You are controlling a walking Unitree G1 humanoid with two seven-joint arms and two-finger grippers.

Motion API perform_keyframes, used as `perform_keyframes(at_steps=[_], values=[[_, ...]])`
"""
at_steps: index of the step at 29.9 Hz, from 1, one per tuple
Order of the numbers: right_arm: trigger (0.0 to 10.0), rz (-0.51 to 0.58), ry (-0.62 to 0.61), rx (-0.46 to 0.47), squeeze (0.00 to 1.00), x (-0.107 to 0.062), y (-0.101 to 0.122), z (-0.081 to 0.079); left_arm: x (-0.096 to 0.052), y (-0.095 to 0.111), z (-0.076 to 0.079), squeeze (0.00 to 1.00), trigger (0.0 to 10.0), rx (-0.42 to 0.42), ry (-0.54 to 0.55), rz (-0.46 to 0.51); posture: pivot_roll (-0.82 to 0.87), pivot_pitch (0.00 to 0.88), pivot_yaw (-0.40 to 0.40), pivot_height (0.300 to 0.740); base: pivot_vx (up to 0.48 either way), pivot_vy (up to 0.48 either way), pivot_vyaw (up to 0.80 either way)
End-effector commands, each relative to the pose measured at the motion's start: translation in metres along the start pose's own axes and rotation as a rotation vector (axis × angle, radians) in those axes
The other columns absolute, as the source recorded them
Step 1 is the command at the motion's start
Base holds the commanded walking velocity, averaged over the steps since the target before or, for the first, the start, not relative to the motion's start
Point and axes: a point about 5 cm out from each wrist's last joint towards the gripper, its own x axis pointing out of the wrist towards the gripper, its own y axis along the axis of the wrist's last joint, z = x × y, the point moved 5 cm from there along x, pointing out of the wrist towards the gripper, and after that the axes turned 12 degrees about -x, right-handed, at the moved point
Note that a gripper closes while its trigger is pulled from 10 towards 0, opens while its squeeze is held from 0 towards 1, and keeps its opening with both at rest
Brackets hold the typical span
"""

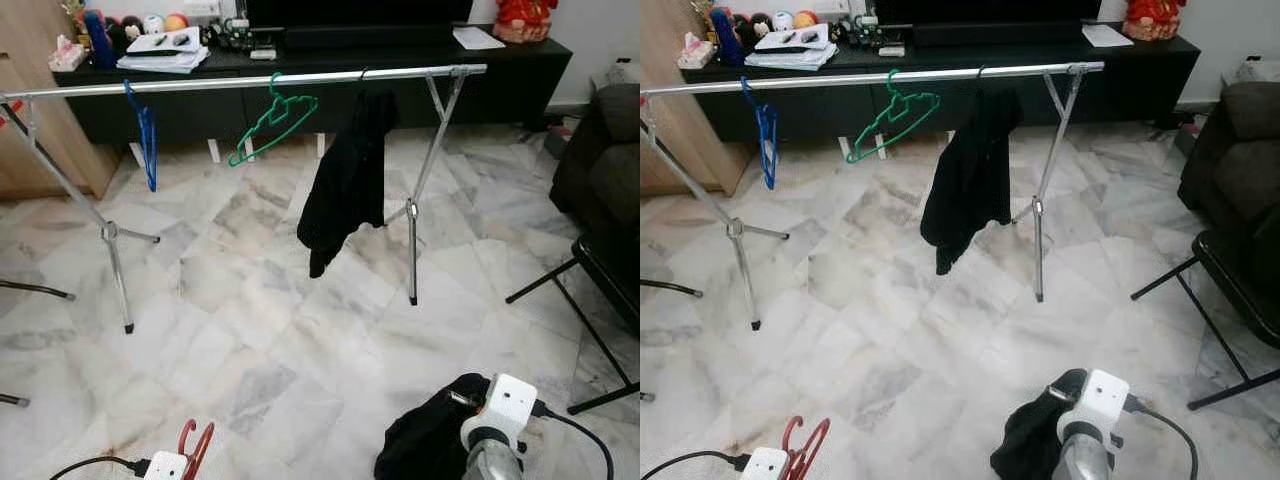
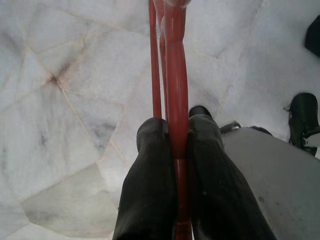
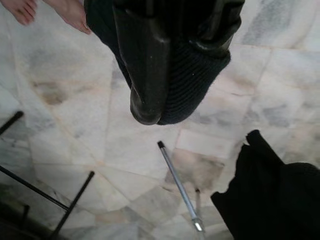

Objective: Hang hanger

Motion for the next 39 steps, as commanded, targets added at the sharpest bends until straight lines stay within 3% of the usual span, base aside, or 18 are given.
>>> perform_keyframes(at_steps=[1,5,16,26,39], values=[[10.0,0.023,0.041,-0.035,0.0,0.001,0.005,-0.006,-0.001,-0.002,-0.005,0.0,10.0,-0.004,0.013,-0.01,-0.11,0.123,0.026,0.74,0.262,0.0,0.8],[10.0,0.055,0.061,-0.065,0.0,0.002,0.014,-0.01,0.0,0.002,-0.003,0.0,10.0,-0.003,0.007,-0.002,-0.11,0.122,0.026,0.74,0.263,0.0,0.8],[10.0,0.079,0.052,-0.037,0.0,0.008,0.028,-0.009,0.001,0.013,-0.002,0.0,10.0,-0.017,-0.016,0.046,-0.1,0.111,0.025,0.74,0.048,0.0,0.0],[10.0,0.073,0.05,-0.03,0.0,0.005,0.025,-0.012,0.001,0.016,0.0,0.0,10.0,-0.026,-0.033,0.053,-0.1,0.104,0.031,0.74,0.0,0.0,0.0],[10.0,0.07,0.036,-0.026,0.0,0.006,0.025,-0.007,0.002,0.016,0.003,0.0,10.0,-0.026,-0.036,0.05,-0.1,0.115,0.03,0.74,0.0,0.389,0.0]])
